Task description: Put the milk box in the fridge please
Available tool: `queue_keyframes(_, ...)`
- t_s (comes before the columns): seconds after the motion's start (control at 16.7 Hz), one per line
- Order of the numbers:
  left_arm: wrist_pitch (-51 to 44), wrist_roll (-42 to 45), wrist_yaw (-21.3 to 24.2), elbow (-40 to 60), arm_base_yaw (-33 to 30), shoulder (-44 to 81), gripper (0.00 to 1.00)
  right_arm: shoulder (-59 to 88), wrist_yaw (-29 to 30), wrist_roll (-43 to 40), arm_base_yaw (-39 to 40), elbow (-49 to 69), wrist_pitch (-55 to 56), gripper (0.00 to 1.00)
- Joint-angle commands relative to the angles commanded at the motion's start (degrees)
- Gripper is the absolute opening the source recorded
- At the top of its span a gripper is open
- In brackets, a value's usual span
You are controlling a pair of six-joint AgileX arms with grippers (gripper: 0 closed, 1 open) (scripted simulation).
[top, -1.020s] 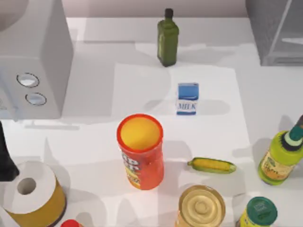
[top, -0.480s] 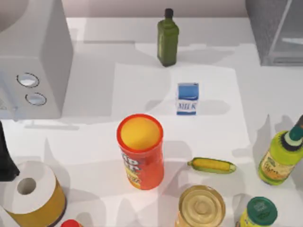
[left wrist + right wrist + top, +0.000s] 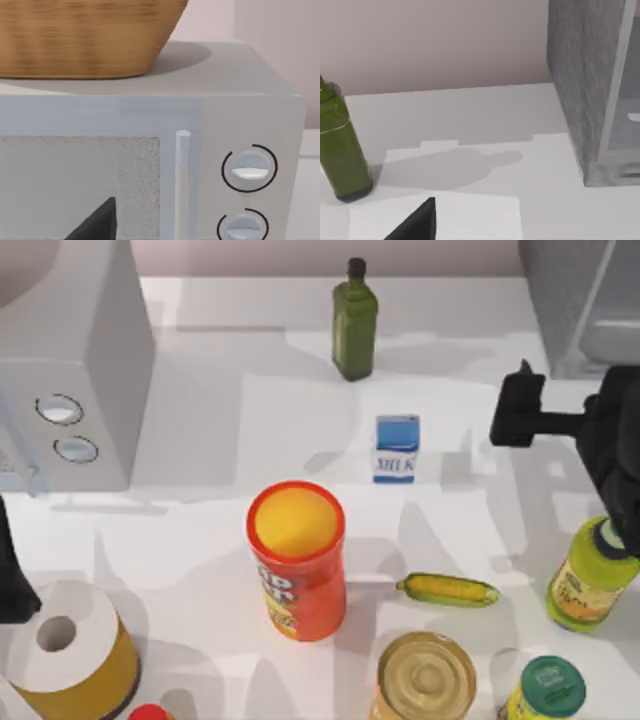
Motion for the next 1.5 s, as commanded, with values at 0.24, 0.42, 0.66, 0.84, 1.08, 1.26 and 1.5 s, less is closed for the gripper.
queue_keyframes(0.24, 0.0, 0.0, 0.0, 0.0, 0.0, 0.0, 1.0, 18.44, 6.45, 2.8, 6.61, 7.65, 7.87, 1.0)
queue_keyframes(0.42, 0.0, 0.0, 0.0, 0.0, 0.0, 0.0, 1.0, 29.96, 10.51, 4.26, 10.69, 12.19, 12.75, 1.0)
queue_keyframes(0.66, 0.0, 0.0, 0.0, 0.0, 0.0, 0.0, 1.0, 40.91, 14.53, 5.06, 14.75, 16.72, 17.43, 1.0)
queue_keyframes(0.84, 0.0, 0.0, 0.0, 0.0, 0.0, 0.0, 1.0, 45.03, 16.09, 5.1, 16.41, 18.25, 19.05, 1.0)
queue_keyframes(1.08, 0.0, 0.0, 0.0, 0.0, 0.0, 0.0, 1.0, 45.51, 16.27, 5.09, 16.63, 18.41, 19.23, 1.0)
queue_keyframes(1.26, 0.0, 0.0, 0.0, 0.0, 0.0, 0.0, 1.0, 45.33, 15.98, 4.97, 16.17, 18.24, 19.16, 1.0)
queue_keyframes(1.5, 0.0, 0.0, 0.0, 0.0, 0.0, 0.0, 1.0, 47.05, 12.74, 3.02, 12.66, 21.32, 19.29, 1.0)
